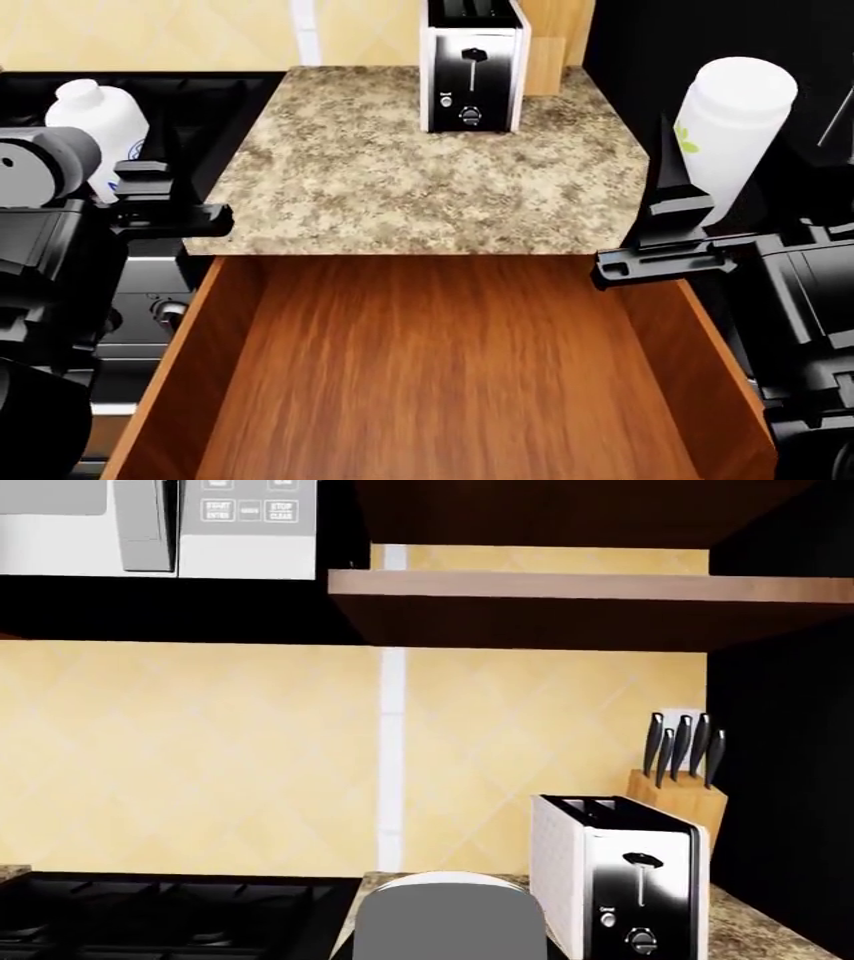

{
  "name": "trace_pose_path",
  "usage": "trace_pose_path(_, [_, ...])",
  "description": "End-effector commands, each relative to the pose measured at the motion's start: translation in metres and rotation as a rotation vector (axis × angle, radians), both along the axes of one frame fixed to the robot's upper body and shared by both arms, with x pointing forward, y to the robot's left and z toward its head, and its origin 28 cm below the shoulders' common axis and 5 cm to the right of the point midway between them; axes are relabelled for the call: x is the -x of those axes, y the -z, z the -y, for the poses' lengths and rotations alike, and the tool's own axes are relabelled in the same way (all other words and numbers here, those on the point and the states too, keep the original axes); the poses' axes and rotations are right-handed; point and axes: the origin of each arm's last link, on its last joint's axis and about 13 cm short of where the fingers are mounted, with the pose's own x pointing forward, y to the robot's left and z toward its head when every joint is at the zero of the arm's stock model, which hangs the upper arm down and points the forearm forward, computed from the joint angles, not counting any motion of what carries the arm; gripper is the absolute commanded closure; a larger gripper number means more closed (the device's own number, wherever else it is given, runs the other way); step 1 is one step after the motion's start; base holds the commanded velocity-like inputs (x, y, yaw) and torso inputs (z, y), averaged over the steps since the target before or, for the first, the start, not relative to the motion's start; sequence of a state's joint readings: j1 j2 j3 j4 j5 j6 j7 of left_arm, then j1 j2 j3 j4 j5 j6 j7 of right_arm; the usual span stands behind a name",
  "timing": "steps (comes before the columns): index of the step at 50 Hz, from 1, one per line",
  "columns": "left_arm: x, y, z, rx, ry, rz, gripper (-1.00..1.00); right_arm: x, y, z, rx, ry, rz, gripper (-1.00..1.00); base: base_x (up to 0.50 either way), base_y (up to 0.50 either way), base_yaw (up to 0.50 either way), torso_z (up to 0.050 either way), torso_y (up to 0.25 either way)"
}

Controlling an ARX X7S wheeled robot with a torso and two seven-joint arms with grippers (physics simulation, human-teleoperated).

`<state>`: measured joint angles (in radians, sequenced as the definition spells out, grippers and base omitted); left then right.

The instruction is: Pick and place the shaker into the drawer. Then close the cabinet.

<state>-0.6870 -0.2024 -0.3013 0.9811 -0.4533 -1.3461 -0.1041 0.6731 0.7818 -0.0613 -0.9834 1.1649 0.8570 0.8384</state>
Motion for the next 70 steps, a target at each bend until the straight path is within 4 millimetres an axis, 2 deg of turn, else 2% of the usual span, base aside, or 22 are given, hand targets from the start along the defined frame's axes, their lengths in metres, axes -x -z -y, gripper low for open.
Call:
trace_pose_path(1, [-0.001, 0.000, 0.000, 0.002, 0.000, 0.000, 1.00, -0.001, -0.003, 0.001, 0.003, 0.014, 0.024, 1.00, 0.00, 0.00, 0.00, 0.000, 0.000])
trace_pose_path(11, [0.000, -0.002, 0.000, -0.025, 0.005, -0.006, 1.00, 0.002, -0.009, 0.001, 0.021, -0.005, 0.011, 1.00, 0.00, 0.00, 0.00, 0.001, 0.001])
trace_pose_path(26, [-0.002, -0.043, -0.014, -0.255, 0.108, -0.137, 1.00, 0.021, -0.059, 0.006, 0.140, -0.171, -0.161, 1.00, 0.00, 0.00, 0.00, 0.000, 0.001])
trace_pose_path(36, [-0.005, -0.074, -0.014, -0.373, 0.132, -0.164, 1.00, 0.006, -0.088, 0.010, 0.244, -0.161, -0.231, 1.00, 0.00, 0.00, 0.00, 0.000, 0.001])
trace_pose_path(43, [-0.017, -0.093, -0.011, -0.448, 0.142, -0.192, 1.00, -0.009, -0.108, 0.013, 0.268, -0.139, -0.267, 1.00, 0.00, 0.00, 0.00, 0.001, 0.000])
trace_pose_path(51, [-0.031, -0.103, -0.009, -0.511, 0.160, -0.248, 1.00, -0.029, -0.109, 0.012, 0.298, -0.144, -0.351, 1.00, 0.00, 0.00, 0.00, 0.000, 0.000])
trace_pose_path(70, [-0.042, -0.109, -0.005, -0.570, 0.202, -0.249, 1.00, -0.044, -0.114, 0.003, 0.415, -0.187, -0.411, 1.00, 0.00, 0.00, 0.00, 0.000, 0.001])
